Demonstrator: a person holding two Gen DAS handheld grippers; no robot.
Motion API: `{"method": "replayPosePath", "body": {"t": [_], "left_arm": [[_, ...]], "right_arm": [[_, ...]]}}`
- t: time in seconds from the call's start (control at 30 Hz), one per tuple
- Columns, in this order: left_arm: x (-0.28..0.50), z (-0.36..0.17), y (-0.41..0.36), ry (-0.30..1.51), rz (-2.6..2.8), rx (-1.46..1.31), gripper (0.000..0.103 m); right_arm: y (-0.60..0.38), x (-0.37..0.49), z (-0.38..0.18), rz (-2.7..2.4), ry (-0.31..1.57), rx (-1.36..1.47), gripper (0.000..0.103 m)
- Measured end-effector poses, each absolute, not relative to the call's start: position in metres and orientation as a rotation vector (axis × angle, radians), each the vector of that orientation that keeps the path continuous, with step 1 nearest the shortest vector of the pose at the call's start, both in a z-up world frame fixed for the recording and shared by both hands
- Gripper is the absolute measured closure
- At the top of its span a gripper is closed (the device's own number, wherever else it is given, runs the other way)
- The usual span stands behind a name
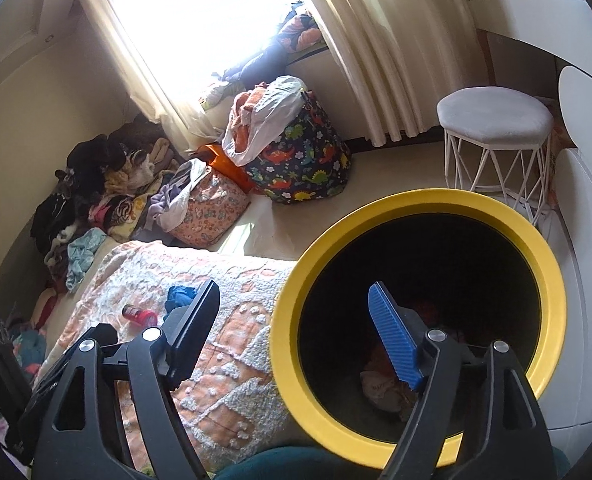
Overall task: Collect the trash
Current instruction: 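Move both tools back over the yellow and purple wrappers on the bed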
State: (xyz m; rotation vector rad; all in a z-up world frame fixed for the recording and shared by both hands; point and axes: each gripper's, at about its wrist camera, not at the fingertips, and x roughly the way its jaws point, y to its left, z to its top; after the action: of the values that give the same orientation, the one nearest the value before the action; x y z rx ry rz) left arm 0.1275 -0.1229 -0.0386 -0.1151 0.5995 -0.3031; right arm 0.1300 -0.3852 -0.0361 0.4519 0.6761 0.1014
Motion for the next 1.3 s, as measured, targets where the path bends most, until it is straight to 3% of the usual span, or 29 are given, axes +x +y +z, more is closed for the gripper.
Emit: {"method": "replayPosePath", "body": {"t": [1.3], "left_arm": [[0.128,-0.056,0.062,0.592,0.124,-0.292,0.011]], "right_arm": [[-0.199,0.133,-0.057,0.451,0.872,0.224,0.018]]}}
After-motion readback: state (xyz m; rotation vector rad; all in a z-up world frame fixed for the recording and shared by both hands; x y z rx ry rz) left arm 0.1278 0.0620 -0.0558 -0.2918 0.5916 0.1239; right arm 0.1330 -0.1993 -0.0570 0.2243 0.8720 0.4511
